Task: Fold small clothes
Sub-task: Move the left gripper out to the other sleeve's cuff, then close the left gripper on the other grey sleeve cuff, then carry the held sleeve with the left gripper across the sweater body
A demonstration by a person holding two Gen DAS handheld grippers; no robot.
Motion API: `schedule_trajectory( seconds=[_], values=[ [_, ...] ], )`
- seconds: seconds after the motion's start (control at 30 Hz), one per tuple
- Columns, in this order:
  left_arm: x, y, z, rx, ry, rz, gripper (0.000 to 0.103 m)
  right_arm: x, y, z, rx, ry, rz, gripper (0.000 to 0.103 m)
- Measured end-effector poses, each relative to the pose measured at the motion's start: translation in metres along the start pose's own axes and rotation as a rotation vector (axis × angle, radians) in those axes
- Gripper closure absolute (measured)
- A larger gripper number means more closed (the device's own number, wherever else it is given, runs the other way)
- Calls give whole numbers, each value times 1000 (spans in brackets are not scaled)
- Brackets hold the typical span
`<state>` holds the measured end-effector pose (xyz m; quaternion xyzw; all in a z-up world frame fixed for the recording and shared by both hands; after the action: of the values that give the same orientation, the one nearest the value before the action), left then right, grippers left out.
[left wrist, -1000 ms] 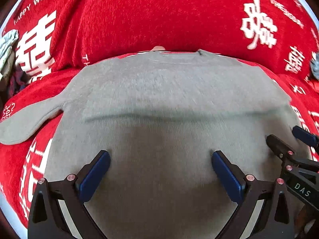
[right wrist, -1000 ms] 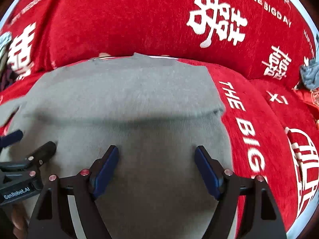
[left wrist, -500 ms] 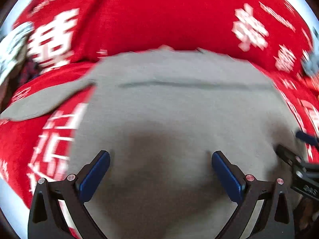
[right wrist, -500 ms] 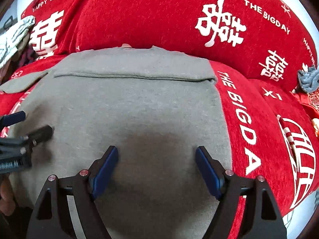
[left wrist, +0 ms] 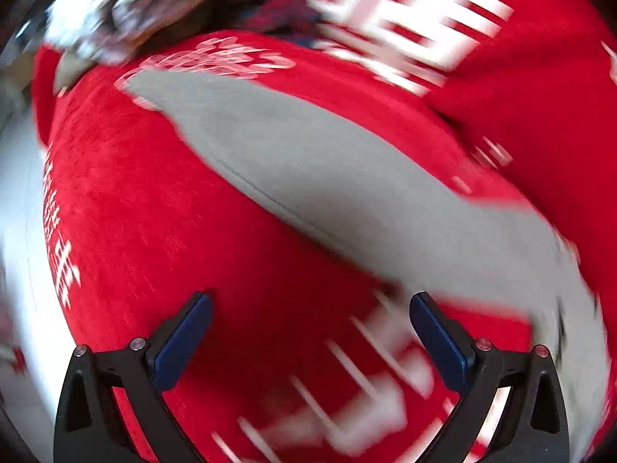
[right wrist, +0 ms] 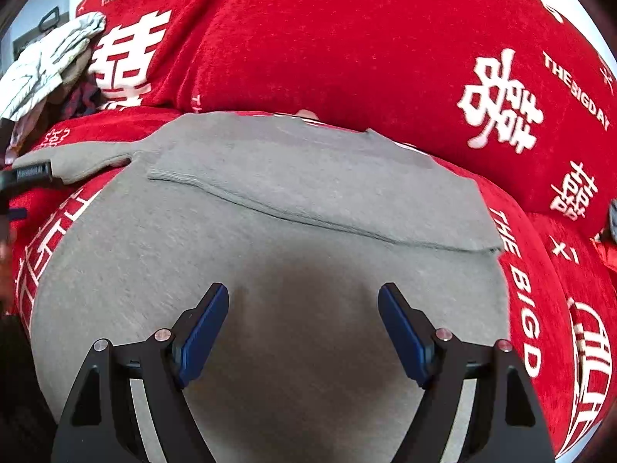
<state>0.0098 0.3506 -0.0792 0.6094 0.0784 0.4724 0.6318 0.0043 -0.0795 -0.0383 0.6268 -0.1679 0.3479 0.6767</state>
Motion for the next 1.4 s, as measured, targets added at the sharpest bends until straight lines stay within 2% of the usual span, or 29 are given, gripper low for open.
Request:
schedule_trajectory(
  seconds=[0.07, 0.17, 0.3, 0.5, 0.57, 0.6, 0.7, 0.77, 0.8, 0.93, 1.07, 1.2, 1.3, 1.33, 1.4],
  values=[
    [27, -3, -19, 8, 44, 37, 1, 2, -2, -7, -3, 18, -4, 20],
    [53, -14, -31, -39, 82, 35, 1, 3, -7, -14, -13, 44, -12, 20],
    [86, -33, -36, -98, 46, 43, 1, 9, -16, -20, -26, 55, -29, 20],
    [108, -38, -34, -145, -10, 105, 3, 35, -23, -37, -28, 77, -16, 20],
    [108, -29, -40, -153, 6, 137, 38, 50, -27, -45, -21, 75, -5, 20],
    [108, -30, -42, -165, 14, 126, 65, 60, -29, -50, -17, 73, 3, 20],
    [109, -28, -52, -194, 38, 117, 85, 93, -40, -60, -9, 85, 29, 20],
    [109, -25, -57, -197, 40, 125, 86, 116, -54, -71, -2, 101, 29, 20],
    [109, -21, -58, -192, 39, 136, 92, 127, -63, -78, 8, 104, 22, 20],
    [113, -6, -58, -153, 4, 194, 92, 161, -100, -107, 47, 113, -25, 20],
    [115, 13, -59, -141, -24, 248, 92, 182, -131, -140, 19, 147, -54, 20],
    [116, 5, -62, -112, -36, 212, 92, 185, -156, -178, 39, 143, -129, 20],
    [115, -5, -65, -90, -44, 188, 92, 166, -166, -228, 154, 204, -227, 20],
    [115, -7, -67, -99, -37, 182, 92, 166, -160, -237, 151, 233, -191, 20],
    [116, -8, -70, -115, -21, 172, 92, 164, -146, -253, 204, 275, -163, 20]
  ],
)
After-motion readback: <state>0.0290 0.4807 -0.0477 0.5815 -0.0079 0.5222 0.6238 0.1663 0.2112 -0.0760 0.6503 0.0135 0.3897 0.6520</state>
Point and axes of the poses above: each gripper's, at about its wrist camera, not at the fingertips, and y roughly against the way its jaws point, z to its right, x to its top, the point moved 8 cm from there along -y, roughly the way its jaws point, and after that the axes turned 4 degrees about -x, right-handed, at the moved point
